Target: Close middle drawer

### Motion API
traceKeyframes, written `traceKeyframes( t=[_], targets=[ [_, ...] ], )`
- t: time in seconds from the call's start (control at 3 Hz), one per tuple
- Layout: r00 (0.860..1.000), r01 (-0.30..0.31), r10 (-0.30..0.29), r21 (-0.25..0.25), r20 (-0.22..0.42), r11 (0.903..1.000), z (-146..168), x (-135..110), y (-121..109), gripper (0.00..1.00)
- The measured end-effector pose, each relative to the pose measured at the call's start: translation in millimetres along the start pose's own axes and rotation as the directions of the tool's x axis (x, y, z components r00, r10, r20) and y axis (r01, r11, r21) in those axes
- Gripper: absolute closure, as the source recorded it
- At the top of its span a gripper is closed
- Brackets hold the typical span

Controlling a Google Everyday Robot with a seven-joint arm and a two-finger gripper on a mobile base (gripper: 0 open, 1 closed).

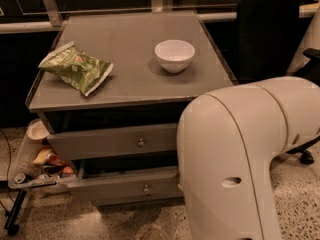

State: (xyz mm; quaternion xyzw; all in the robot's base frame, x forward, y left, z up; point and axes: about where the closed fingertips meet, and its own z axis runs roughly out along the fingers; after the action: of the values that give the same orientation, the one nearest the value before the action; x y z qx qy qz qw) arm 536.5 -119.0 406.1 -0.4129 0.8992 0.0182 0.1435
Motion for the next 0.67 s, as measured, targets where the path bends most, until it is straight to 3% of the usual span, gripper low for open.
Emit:
traceKeyframes(
  t=[0.33,0.67],
  targets=[
    [1.0,0.0,0.0,0.0,0.0,1.0,0.0,0.0,0.0,0.06],
    [1.0,0.0,0.0,0.0,0.0,1.0,0.0,0.0,0.0,0.0]
  ],
)
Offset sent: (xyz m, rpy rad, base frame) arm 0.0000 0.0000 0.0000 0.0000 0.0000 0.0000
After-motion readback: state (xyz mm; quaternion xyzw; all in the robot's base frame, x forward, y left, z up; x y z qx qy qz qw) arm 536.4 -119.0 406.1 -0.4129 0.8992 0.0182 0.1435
